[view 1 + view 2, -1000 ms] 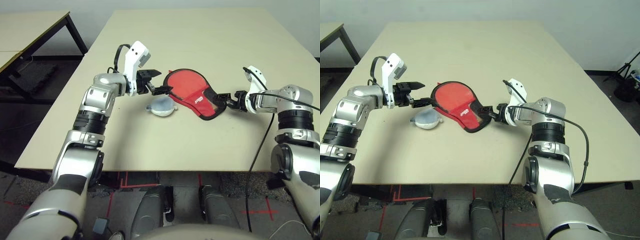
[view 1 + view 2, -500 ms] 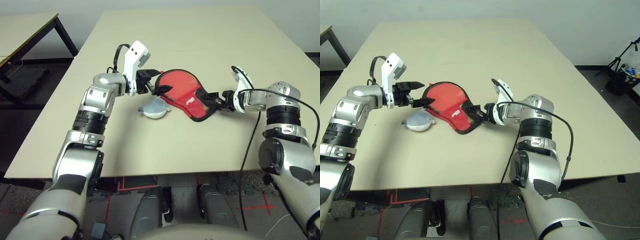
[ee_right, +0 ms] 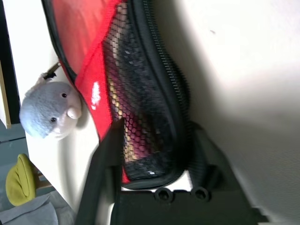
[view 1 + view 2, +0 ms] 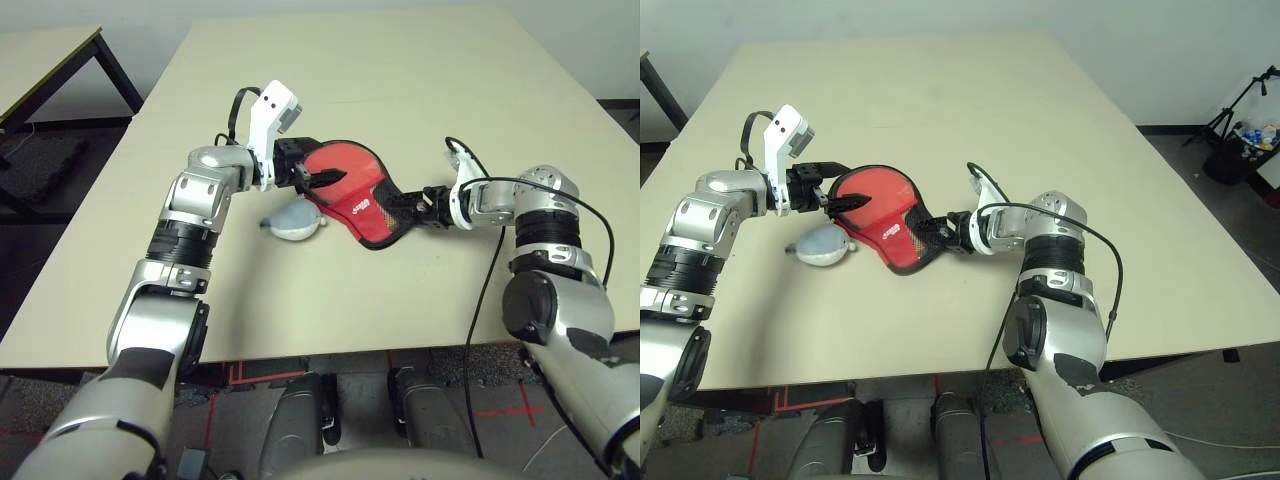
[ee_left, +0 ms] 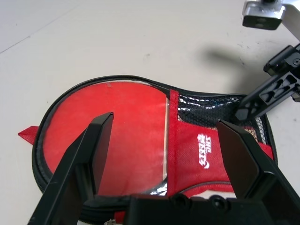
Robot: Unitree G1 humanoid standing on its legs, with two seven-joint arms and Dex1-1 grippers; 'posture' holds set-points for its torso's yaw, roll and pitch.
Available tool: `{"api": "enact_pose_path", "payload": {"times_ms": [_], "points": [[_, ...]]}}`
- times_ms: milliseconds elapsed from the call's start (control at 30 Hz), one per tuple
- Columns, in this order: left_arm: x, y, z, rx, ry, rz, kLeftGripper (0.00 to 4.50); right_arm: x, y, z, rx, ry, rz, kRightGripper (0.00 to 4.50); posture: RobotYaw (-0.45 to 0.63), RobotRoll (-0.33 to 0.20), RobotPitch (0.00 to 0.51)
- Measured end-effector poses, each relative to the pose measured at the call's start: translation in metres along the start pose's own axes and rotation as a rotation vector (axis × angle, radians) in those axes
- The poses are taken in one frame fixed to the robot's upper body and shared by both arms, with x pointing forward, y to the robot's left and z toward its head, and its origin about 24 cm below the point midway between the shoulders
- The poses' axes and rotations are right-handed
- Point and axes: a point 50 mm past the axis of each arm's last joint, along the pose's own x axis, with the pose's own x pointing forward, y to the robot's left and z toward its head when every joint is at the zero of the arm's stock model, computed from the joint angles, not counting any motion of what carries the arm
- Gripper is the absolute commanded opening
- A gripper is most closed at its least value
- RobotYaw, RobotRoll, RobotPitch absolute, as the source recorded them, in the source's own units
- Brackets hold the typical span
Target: Store the ping-pong paddle in its case and zip it.
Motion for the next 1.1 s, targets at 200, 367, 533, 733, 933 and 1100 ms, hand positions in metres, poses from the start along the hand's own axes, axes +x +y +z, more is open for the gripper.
{"api": "enact_pose_path", "payload": {"times_ms": [200, 367, 533, 733, 933, 1100], "points": [[0.002, 0.002, 0.003, 0.003, -0.007, 0.002, 4.50, -0.002, -0.002, -0.014, -0.019, 0.013, 0.044, 0.02, 0.01, 0.000, 0.113], [0.002, 0.004, 0.003, 0.002, -0.006, 0.008, 4.50, -0.013, -0.017, -0.037, -0.066, -0.007, 0.083, 0.02, 0.00, 0.000, 0.115], [0.002, 0.005, 0.003, 0.002, -0.005, 0.012, 4.50, -0.039, -0.030, -0.082, -0.114, 0.005, 0.110, 0.02, -0.03, 0.000, 0.122], [0.004, 0.007, 0.000, -0.008, -0.004, 0.010, 4.50, -0.056, -0.022, -0.139, -0.033, 0.030, 0.082, 0.02, -0.08, 0.000, 0.130], [0.011, 0.005, 0.006, 0.007, -0.024, -0.007, 4.50, -0.050, -0.009, -0.158, 0.018, -0.023, 0.050, 0.02, -0.10, 0.000, 0.131], [0.013, 0.006, 0.004, 0.008, -0.018, -0.013, 4.50, -0.048, -0.005, -0.160, 0.036, -0.050, 0.015, 0.02, -0.10, 0.000, 0.131]]}}
